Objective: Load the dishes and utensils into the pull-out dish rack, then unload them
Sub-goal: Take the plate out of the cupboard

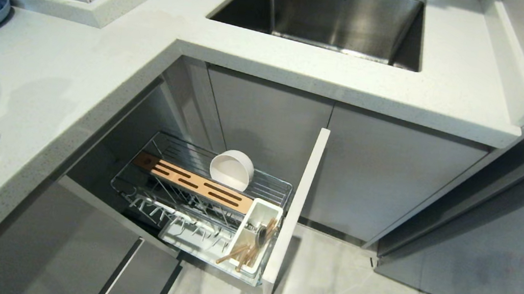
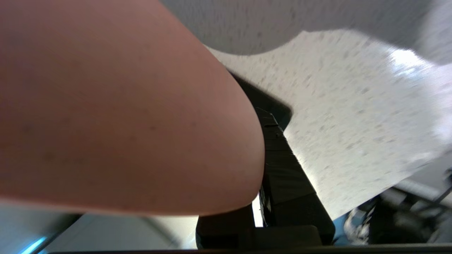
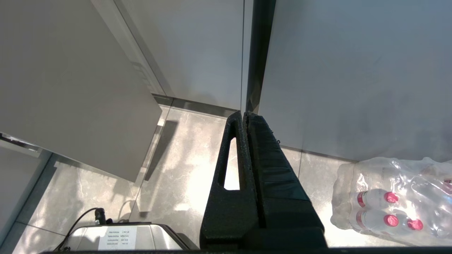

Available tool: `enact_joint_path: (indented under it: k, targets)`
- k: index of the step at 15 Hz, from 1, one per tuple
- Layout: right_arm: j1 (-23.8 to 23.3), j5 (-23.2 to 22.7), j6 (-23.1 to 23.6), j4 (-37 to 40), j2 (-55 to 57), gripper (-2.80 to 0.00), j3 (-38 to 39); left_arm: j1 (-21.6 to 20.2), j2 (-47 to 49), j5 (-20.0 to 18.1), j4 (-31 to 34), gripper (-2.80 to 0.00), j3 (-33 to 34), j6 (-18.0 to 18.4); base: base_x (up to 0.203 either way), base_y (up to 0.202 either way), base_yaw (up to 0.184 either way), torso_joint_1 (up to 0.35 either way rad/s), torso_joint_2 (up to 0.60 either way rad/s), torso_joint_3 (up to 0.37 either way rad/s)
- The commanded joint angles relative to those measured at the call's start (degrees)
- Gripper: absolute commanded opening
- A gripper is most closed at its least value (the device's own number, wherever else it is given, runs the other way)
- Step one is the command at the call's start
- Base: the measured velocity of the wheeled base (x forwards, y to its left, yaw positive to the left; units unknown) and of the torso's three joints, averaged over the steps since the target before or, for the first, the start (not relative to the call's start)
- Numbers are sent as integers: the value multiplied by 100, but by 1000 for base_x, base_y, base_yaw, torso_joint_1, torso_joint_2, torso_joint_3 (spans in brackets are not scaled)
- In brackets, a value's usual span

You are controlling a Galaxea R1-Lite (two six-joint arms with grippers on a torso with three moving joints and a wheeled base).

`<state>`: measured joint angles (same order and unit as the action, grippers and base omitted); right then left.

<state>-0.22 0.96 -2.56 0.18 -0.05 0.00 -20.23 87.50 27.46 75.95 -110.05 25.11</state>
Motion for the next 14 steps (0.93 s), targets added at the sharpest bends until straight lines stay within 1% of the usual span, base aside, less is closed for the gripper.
enact_joint_path:
  k: [1,3,4,9,14]
  targets:
    - [-4,0,-6,-1,5,-280,9,191,460,374,199,-280,-159,5,0,0,0,0,0,0]
    - [-1,0,-4,-1,5,-280,9,360,634,743,424,-280,-161,6,0,0,0,0,0,0]
    - [-1,0,-3,-1,5,-280,9,436,714,842,525,-280,-165,3,0,0,0,0,0,0]
    - [1,0,-1,-1,5,-280,9,751,1018,1124,866,-280,-160,-10,0,0,0,0,0,0]
    - [4,0,-3,-1,5,-280,9,770,1180,1217,1036,-280,-142,-33,0,0,0,0,0,0]
